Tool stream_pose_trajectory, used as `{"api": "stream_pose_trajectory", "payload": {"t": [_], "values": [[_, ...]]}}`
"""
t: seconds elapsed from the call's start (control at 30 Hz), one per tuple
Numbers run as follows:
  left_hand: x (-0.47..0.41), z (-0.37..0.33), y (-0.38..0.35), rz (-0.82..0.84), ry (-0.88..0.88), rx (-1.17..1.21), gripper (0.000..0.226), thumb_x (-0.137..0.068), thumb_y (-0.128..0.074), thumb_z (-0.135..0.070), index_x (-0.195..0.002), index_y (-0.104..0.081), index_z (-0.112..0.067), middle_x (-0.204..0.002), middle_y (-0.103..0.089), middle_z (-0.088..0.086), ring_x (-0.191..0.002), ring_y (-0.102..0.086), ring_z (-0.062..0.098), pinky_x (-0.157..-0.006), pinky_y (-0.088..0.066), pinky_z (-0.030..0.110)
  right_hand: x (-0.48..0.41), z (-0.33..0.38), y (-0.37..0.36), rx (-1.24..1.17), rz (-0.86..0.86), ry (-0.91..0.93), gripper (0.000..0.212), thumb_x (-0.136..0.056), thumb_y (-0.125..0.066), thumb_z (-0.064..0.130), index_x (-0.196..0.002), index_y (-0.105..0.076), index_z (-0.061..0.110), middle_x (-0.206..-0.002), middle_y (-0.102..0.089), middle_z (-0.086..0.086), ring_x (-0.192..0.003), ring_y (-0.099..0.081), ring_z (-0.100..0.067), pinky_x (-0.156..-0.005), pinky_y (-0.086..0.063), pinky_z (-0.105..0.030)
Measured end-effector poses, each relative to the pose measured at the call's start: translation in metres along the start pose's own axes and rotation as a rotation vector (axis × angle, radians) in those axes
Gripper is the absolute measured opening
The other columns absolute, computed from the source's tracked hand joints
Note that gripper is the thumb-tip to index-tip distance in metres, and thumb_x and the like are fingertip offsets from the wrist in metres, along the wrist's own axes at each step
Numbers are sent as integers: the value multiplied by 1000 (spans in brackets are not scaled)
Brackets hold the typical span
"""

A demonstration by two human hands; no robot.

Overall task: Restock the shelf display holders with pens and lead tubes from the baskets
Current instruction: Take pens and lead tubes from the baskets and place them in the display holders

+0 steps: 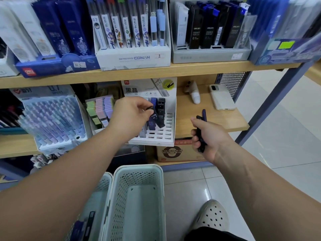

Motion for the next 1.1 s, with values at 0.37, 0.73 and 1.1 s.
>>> {"api": "stream_pose_trajectory", "payload": {"t": [0.37,0.73,1.1], "values": [[-29,-14,-31,106,-265,-387,17,-90,-74,-22,-106,-79,-21,-98,-76,-1,-91,-67,18,-81,-49,27,3,4,-8,-64,2,-32,34,-99,-61,46,-84,-60,15,-61,-54,-1,-44,-44,-12,-40,-36,-22],[-28,-15,-39,211,-386,-395,14,-91,-72,-17,-102,-81,-16,-93,-74,1,-85,-63,20,-83,-53,36,7,6,-9,-154,4,0,22,-105,-50,23,-98,-61,6,-62,-57,-6,-47,-51,-16,-41,-44,-24],[1,-28,-35,32,-473,-379,16,-93,-69,-18,-105,-77,-10,-92,-69,4,-89,-64,26,-78,-52,36,9,13,-19,-221,77,83,8,-108,-47,17,-109,-52,11,-81,-77,-14,-69,-76,-26,-56,-62,-36]]}}
Point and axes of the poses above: each hand's wrist, its own x-axis away from the middle knuckle, its own y-axis out of the back of the hand, z = x × y, the point moved 6 cm from there along -x, towards the middle knuckle
